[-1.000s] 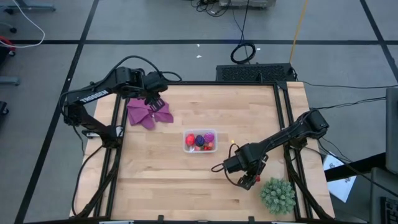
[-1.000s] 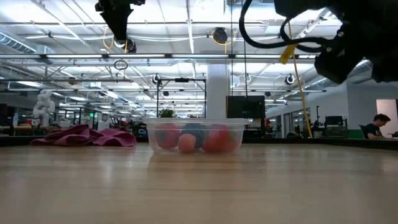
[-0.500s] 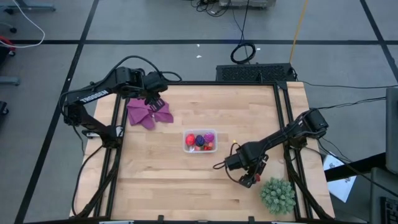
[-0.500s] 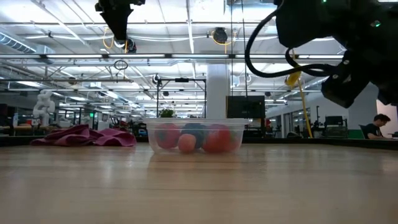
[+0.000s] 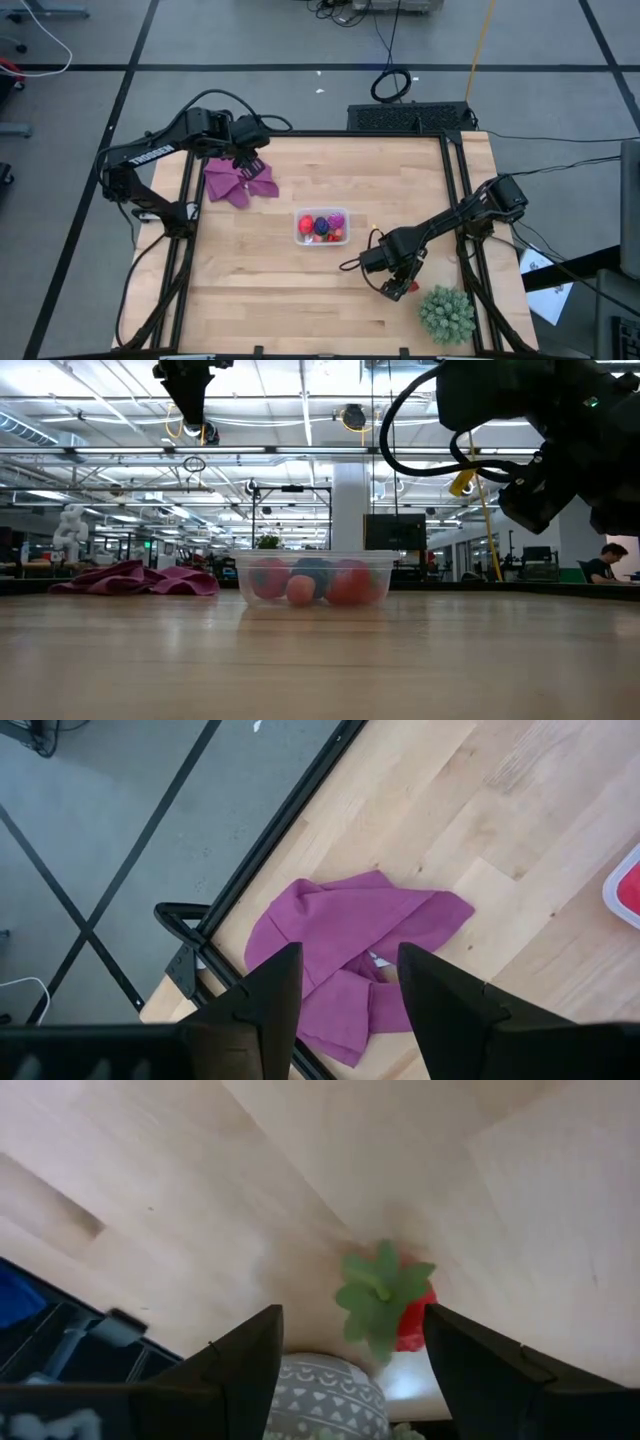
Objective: Pick and placing Produce into tupperware
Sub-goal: Put the red strawberry into the transparent bin
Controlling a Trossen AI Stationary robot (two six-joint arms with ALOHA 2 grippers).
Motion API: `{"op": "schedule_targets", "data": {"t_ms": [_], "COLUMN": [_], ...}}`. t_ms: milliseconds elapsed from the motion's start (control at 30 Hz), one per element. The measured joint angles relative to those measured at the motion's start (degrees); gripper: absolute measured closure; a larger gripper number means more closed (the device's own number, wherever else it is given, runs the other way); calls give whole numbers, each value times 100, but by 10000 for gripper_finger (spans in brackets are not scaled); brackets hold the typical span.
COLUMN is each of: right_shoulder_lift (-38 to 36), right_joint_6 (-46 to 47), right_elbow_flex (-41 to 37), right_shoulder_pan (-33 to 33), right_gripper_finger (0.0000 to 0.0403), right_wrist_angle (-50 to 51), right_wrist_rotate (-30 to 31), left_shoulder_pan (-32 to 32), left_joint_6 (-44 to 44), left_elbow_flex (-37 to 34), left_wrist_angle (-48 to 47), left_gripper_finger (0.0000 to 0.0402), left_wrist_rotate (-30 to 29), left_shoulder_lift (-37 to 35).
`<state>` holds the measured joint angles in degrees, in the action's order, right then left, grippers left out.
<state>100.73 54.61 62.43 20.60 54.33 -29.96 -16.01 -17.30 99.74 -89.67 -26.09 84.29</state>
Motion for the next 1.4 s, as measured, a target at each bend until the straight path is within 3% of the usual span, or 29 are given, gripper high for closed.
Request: {"op": "schedule_targets", "data": {"t_ms": [500,1400], "right_shoulder_lift": [0,0], "right_joint_6": [22,174], "right_elbow_flex": [-383,-387], "right_shoulder_pan": [2,177], "right_gripper_finger": [169,170], "right_wrist_angle": [28,-89], "right_wrist_rotate": [-15,143], "left_shoulder_pan": [-2,0], "left_joint_6": [-7,-83], "left_elbow_flex": [0,0], "left_wrist_angle": [-2,-2], "left_gripper_finger": [229,229], "left_wrist_rotate": [2,6], "left_shoulder_lift": [2,2]}}
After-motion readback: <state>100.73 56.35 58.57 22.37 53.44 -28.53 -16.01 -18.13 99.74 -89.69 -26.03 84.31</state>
